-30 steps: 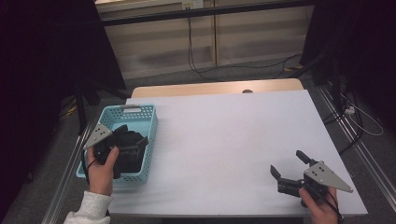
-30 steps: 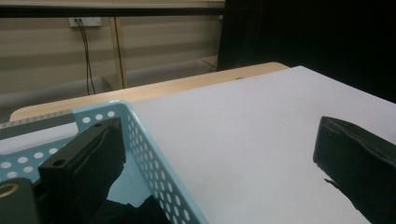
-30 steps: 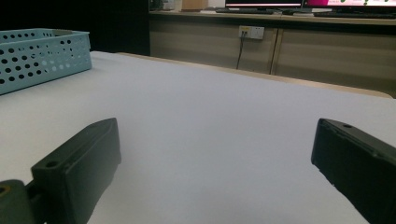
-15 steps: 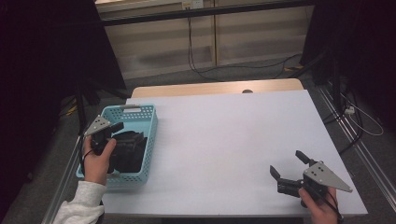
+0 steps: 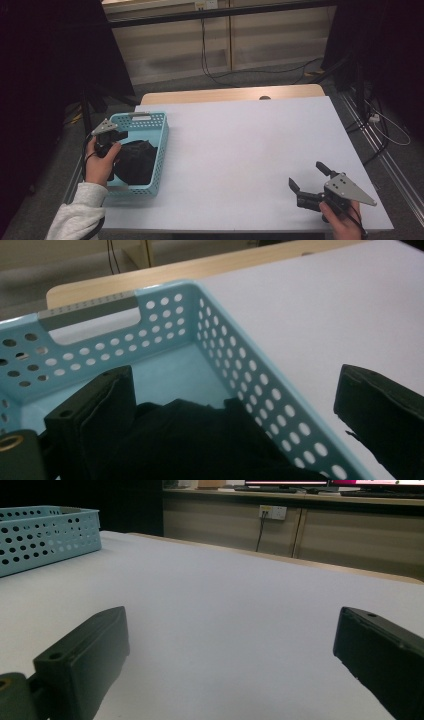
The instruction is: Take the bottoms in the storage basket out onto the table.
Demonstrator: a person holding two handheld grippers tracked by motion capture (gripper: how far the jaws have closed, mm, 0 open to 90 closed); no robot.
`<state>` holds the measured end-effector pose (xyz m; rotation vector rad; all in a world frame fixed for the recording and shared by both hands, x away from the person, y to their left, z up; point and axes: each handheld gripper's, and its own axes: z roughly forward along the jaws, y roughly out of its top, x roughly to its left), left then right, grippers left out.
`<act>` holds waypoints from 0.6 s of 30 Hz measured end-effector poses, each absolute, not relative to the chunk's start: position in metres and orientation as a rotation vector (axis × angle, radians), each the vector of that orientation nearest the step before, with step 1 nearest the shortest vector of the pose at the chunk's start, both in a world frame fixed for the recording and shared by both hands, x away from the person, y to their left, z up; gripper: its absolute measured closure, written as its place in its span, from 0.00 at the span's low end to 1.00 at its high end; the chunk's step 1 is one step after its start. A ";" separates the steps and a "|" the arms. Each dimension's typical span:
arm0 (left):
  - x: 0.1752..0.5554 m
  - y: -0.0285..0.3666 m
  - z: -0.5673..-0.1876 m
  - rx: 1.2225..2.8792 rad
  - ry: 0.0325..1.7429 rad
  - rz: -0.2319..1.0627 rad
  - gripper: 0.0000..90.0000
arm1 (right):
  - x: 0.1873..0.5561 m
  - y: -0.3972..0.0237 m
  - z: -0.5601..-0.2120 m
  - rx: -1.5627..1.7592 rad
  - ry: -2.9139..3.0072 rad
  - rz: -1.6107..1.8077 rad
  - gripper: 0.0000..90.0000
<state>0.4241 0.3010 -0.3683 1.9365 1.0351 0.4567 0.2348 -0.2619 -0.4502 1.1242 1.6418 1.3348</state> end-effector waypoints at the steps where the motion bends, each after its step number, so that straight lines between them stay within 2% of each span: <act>1: 0.425 0.303 -0.369 1.947 1.038 0.453 0.04 | 0.235 -0.262 -0.450 1.125 1.643 1.334 0.00; 18: 0.440 0.309 -0.386 2.091 1.224 0.393 0.04 | 0.235 -0.261 -0.450 1.122 1.646 1.335 0.00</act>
